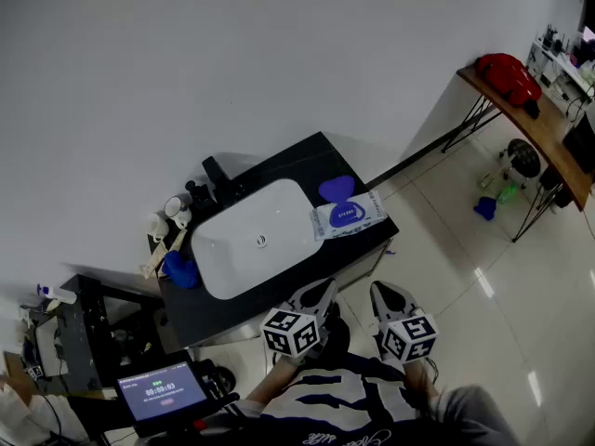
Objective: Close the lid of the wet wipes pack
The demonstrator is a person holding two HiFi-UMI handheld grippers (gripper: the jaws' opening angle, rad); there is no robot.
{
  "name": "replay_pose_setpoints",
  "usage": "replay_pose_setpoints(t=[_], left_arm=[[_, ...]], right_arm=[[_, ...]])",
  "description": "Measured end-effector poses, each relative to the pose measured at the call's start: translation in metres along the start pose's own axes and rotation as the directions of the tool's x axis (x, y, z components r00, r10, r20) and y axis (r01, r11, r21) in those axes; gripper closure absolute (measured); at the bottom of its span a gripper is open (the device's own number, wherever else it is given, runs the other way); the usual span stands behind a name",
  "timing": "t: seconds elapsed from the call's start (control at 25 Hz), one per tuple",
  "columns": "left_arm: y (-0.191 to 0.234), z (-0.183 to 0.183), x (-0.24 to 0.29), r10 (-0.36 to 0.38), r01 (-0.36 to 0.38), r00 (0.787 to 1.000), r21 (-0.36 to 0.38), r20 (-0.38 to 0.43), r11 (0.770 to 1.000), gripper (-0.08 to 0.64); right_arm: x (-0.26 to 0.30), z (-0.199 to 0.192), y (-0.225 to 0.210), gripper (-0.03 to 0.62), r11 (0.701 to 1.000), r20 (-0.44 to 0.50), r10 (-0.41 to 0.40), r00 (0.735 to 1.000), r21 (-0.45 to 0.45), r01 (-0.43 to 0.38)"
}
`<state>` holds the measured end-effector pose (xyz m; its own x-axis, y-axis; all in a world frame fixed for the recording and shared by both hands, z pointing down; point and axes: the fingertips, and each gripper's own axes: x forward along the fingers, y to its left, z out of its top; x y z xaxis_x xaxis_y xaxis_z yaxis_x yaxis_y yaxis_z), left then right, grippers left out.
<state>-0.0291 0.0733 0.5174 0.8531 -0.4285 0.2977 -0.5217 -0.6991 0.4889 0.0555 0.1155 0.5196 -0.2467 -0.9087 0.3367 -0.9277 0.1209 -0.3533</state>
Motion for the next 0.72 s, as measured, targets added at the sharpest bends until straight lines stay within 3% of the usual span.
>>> replay_pose_setpoints(t=[0.36, 0.72], left_arm=[[0.1, 0.026, 0.063, 0.012, -0.016, 0.986, -0.022, -0.166, 1.0, 0.56], [0.136, 0.003, 0.113, 0.049, -0.067, 0.959, -0.057, -0.279, 0.996, 0.561]], right_arm=[[0.089, 0.051, -0.024, 0.594, 0.996, 0.003, -0.088, 0.996, 0.015, 0.088], [0.115, 0.054, -0.05, 0.594, 0.996, -0.079, -0.09, 0.993, -0.026, 0.088]])
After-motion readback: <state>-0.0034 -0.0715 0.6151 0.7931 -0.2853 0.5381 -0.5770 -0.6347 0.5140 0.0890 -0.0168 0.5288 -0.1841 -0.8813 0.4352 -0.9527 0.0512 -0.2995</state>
